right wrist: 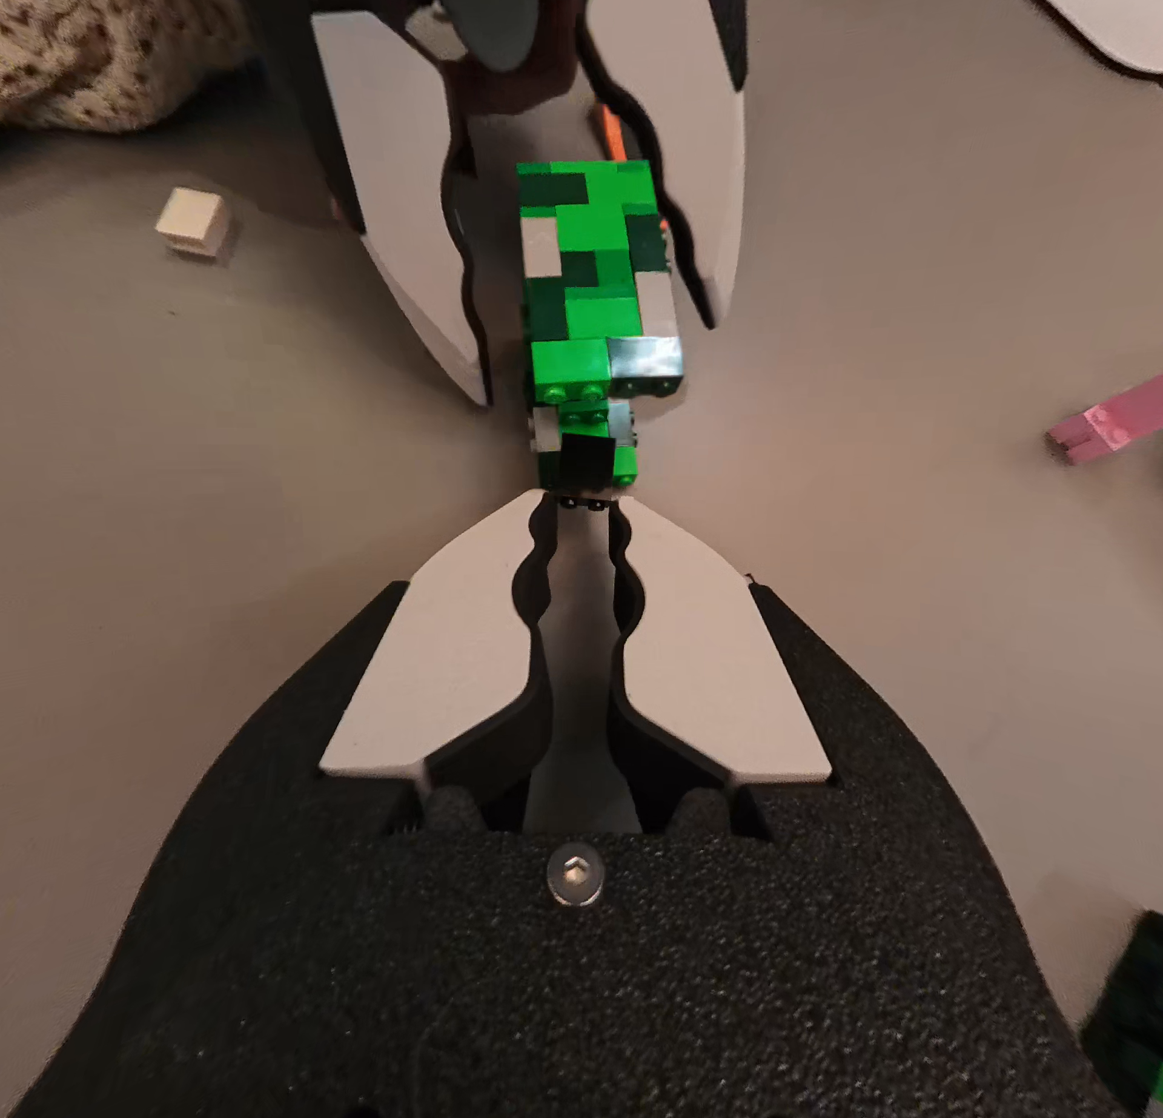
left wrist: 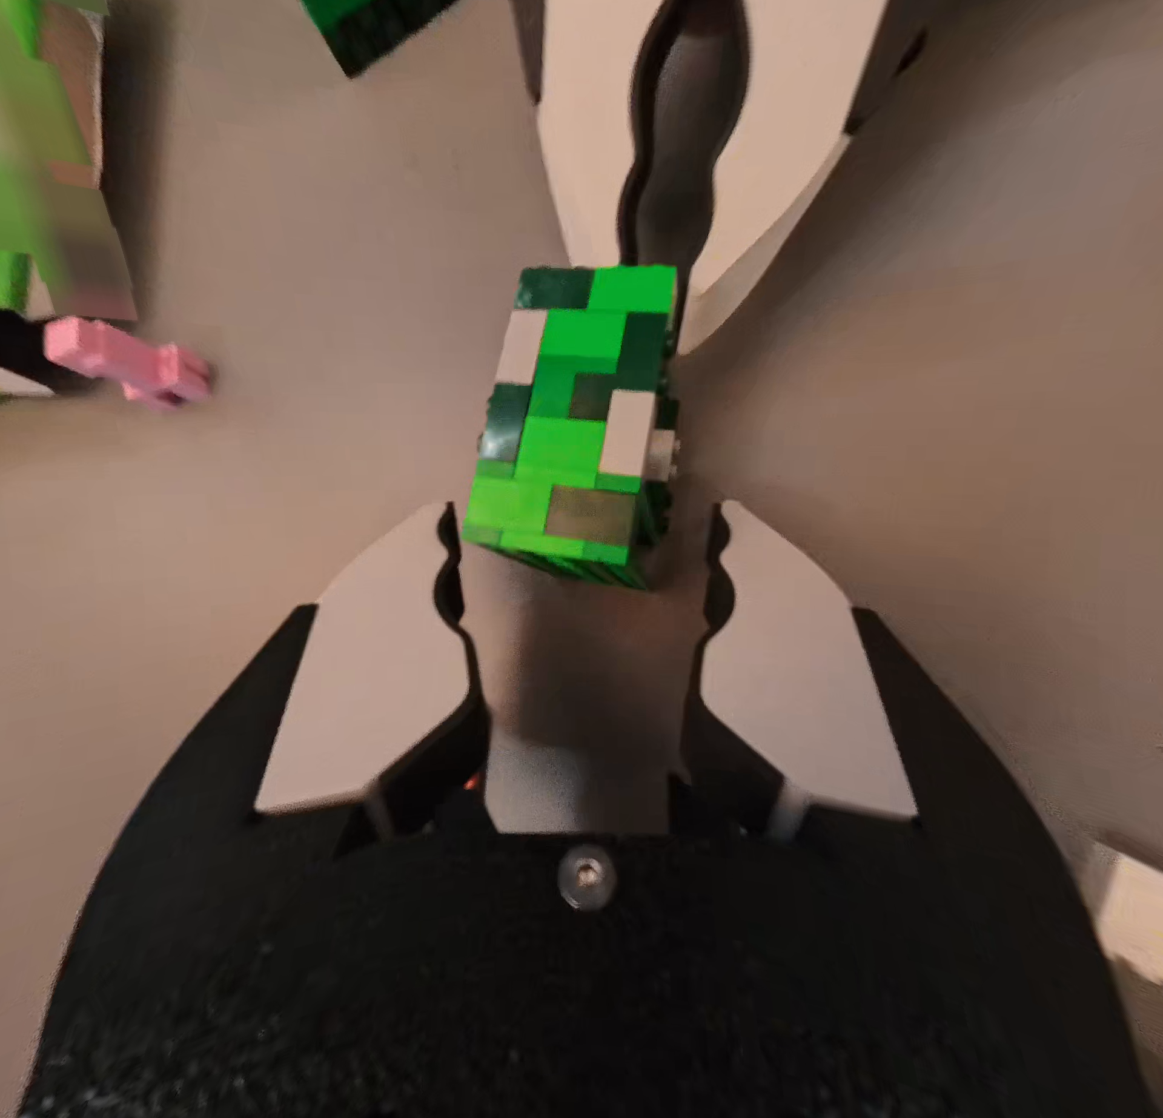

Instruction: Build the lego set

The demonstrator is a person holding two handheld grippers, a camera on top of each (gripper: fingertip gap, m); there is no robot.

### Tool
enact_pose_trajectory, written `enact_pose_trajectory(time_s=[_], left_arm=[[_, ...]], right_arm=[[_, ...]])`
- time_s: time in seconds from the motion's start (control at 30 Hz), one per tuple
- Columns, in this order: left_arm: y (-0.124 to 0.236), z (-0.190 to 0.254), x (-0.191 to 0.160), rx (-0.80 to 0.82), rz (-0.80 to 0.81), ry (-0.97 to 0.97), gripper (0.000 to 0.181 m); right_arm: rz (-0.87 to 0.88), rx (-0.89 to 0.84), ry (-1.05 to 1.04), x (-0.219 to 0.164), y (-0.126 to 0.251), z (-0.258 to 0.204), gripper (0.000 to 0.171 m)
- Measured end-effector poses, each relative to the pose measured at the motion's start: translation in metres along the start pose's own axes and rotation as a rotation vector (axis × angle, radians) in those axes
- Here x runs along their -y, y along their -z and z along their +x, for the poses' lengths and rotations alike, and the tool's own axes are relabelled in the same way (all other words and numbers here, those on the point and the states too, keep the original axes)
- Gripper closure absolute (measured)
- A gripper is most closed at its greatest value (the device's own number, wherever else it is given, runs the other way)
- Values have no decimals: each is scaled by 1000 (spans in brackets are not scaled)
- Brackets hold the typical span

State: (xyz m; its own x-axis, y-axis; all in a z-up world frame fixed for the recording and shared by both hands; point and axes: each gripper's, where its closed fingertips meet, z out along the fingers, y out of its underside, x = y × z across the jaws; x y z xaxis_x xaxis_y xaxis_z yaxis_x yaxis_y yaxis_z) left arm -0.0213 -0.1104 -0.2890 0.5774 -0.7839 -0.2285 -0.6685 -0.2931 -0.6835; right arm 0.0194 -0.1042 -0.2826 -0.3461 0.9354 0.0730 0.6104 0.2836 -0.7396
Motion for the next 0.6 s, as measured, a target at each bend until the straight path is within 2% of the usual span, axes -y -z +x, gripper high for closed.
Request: enact_pose_trajectory(time_s=[0.03,0.1,0.2,0.3,0.6], left_arm=[[-2,-1,2,23,7,-28,111],[-3,-1,4,46,14,-58,122],[-4,1,5,40,17,-55,126],[-6,5,5,11,19,-41,139],[-8,3,5,2,27,-16,139]], right_arm=[[-18,-1,16,-1,-2,1,156],[-42,-3,45,-2,-5,3,156],[-55,20,53,0,-6,3,156],[-84,32,67,-2,-7,5,156],[-92,79,74,-2,-9,3,157]])
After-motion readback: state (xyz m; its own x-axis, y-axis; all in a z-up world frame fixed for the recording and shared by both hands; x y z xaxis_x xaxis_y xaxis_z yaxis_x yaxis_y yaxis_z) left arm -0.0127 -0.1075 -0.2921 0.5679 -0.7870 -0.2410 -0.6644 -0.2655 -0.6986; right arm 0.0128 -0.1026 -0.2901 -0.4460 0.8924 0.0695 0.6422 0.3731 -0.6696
